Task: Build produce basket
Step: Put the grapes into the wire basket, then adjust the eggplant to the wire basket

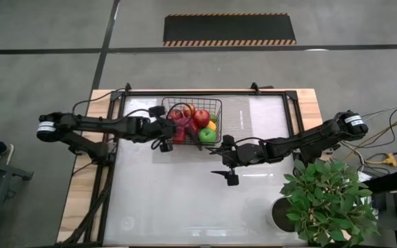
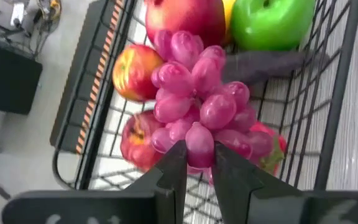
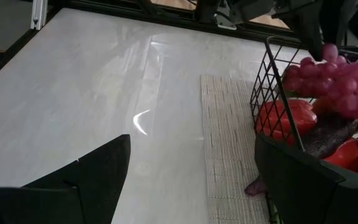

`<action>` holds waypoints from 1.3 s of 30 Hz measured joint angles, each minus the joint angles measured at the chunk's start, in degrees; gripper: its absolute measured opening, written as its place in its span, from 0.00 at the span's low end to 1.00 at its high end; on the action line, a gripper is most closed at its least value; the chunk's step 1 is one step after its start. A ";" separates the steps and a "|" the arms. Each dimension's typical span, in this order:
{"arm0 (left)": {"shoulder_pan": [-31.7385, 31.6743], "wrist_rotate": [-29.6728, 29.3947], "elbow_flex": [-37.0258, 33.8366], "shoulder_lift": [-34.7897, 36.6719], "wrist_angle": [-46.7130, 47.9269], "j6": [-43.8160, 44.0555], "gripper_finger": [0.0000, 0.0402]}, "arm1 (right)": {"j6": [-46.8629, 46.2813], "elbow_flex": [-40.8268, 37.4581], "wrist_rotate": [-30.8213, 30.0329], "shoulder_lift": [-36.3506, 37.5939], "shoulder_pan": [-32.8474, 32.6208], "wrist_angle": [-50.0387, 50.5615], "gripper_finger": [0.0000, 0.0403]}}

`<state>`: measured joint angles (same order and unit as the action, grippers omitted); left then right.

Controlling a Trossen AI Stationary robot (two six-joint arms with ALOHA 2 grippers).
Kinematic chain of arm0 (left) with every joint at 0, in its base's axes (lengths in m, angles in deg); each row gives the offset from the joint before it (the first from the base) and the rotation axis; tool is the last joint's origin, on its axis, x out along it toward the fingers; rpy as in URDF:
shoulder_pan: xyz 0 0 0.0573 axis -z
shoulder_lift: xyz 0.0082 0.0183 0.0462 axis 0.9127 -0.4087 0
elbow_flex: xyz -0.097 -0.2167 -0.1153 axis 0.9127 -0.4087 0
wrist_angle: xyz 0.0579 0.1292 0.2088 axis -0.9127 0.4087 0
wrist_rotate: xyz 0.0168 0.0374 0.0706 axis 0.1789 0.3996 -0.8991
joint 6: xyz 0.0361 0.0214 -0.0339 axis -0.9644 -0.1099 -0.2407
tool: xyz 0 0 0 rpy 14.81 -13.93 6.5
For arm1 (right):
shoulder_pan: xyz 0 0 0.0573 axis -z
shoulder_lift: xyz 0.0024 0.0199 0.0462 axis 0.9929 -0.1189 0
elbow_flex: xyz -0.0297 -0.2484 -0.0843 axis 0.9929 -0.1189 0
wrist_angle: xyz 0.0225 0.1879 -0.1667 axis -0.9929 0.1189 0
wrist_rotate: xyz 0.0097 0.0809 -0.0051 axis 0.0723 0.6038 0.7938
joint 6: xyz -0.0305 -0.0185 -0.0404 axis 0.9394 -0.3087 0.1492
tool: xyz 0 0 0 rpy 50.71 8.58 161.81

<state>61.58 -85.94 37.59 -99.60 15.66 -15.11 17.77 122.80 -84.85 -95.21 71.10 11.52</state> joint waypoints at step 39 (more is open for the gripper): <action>6.72 8.54 -3.72 12.72 -8.68 -3.84 0.46 | -8.81 0.00 -7.64 0.00 1.96 -4.20 0.81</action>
<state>68.31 -77.39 33.86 -86.88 6.97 -18.96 8.95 122.80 -92.50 -95.21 73.06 7.32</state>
